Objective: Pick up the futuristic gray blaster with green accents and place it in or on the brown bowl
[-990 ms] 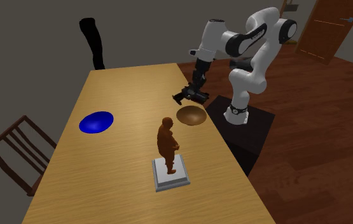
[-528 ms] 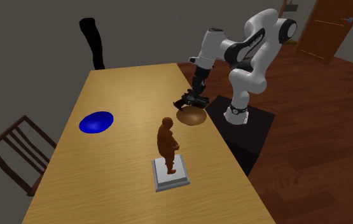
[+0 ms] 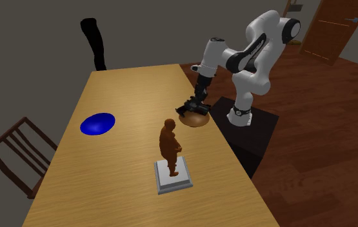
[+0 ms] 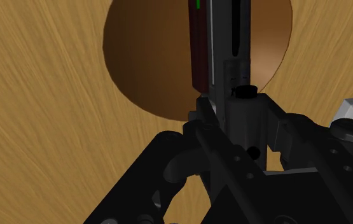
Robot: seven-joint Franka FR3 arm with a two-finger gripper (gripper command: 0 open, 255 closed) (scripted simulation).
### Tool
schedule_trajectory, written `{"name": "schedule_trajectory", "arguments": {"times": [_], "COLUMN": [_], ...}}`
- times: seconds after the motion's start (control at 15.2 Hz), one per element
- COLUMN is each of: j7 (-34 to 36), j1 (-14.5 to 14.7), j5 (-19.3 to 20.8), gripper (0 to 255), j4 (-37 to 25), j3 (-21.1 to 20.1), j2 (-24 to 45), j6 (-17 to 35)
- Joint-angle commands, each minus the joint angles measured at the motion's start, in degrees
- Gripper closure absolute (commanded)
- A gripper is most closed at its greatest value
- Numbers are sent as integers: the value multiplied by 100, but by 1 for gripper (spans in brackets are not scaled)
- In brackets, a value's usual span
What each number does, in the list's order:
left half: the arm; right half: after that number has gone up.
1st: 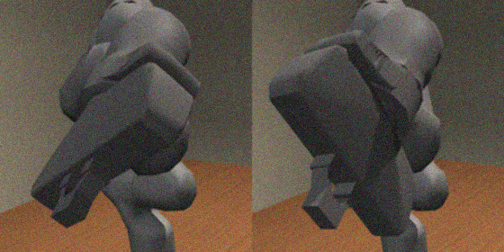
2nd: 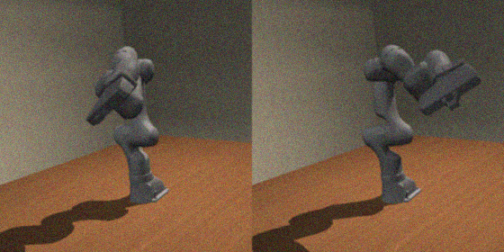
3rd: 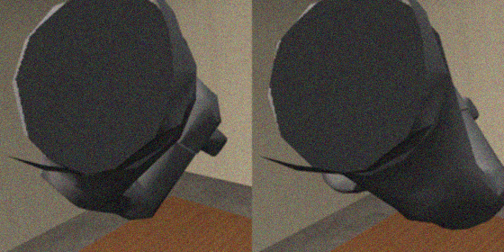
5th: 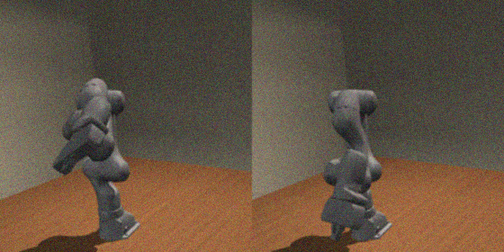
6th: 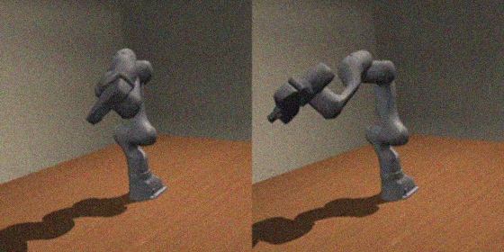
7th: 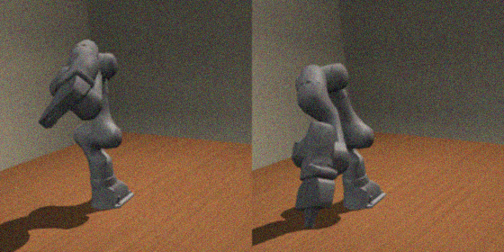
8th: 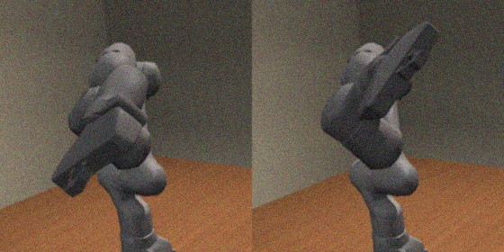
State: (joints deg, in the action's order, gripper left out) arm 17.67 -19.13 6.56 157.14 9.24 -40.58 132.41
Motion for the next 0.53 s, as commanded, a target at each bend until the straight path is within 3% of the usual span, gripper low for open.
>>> {"name": "schedule_trajectory", "arguments": {"times": [0.0, 0.33, 0.4, 0.46], "j7": [-8, -8, -8, -9], "j1": [-4, -4, -4, -4], "j5": [6, 6, 6, 6], "gripper": [255, 255, 0, 0], "j4": [25, 25, 24, 23], "j3": [11, 11, 11, 12], "j2": [20, 21, 21, 22], "j6": [54, 55, 55, 54]}}
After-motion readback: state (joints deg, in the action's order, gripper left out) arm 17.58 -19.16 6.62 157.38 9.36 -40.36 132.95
